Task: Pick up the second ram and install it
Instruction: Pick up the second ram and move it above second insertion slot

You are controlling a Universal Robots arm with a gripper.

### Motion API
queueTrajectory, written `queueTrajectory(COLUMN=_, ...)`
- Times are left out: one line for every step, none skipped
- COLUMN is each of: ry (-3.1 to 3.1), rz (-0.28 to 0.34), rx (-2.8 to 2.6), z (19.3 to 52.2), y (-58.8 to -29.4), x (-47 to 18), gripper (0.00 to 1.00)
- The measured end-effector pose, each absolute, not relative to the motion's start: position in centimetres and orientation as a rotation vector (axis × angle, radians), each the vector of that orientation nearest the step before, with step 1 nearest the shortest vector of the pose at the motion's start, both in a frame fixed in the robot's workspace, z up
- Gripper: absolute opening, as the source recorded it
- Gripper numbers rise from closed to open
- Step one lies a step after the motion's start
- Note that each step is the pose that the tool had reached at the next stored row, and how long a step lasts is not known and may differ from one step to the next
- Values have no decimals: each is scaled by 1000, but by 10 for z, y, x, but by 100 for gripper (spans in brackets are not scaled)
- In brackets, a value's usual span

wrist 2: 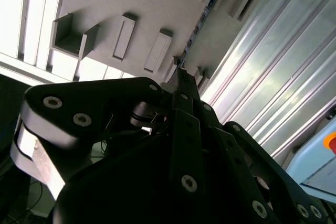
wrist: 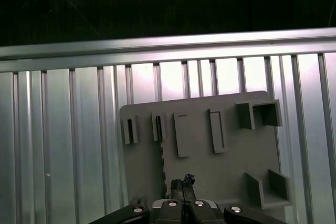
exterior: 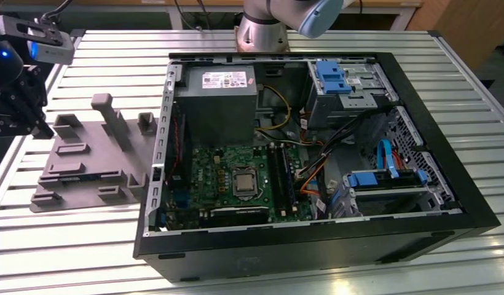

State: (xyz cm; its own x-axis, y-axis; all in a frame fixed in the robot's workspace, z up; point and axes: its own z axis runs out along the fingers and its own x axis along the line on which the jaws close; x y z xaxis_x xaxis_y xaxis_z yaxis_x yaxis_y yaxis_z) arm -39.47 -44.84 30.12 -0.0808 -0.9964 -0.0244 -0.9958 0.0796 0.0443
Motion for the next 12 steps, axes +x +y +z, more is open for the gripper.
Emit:
queueTrajectory(ry=-2299, rz=-77, rx=2122, z=301, y=-448, x=-395, gripper=11)
queueTrajectory(ry=-2299, rz=-77, rx=2122, z=300, y=-448, x=-395, gripper=11)
queueTrajectory(ry=-2299, rz=-77, rx=2122, z=300, y=-448, x=-395, gripper=11)
queueTrajectory(ry=-2298, rz=-77, rx=2123, z=300, y=-448, x=-395, gripper=11)
queueTrajectory(ry=-2298, rz=-77, rx=2123, z=299, y=-448, x=-395, gripper=11)
queueTrajectory(ry=-2298, rz=-77, rx=2123, z=299, y=-448, x=-395, gripper=11)
queueTrajectory(ry=-2298, rz=-77, rx=2123, z=299, y=-448, x=-395, gripper=11)
queueTrajectory(ry=-2297, rz=-77, rx=2123, z=298, y=-448, x=-395, gripper=11)
queueTrajectory(ry=-2297, rz=-77, rx=2124, z=298, y=-448, x=-395, gripper=11)
queueTrajectory(ry=-2297, rz=-77, rx=2124, z=298, y=-448, x=-395, gripper=11)
queueTrajectory(ry=-2297, rz=-77, rx=2124, z=297, y=-448, x=-395, gripper=11)
queueTrajectory(ry=-2297, rz=-77, rx=2124, z=297, y=-448, x=-395, gripper=11)
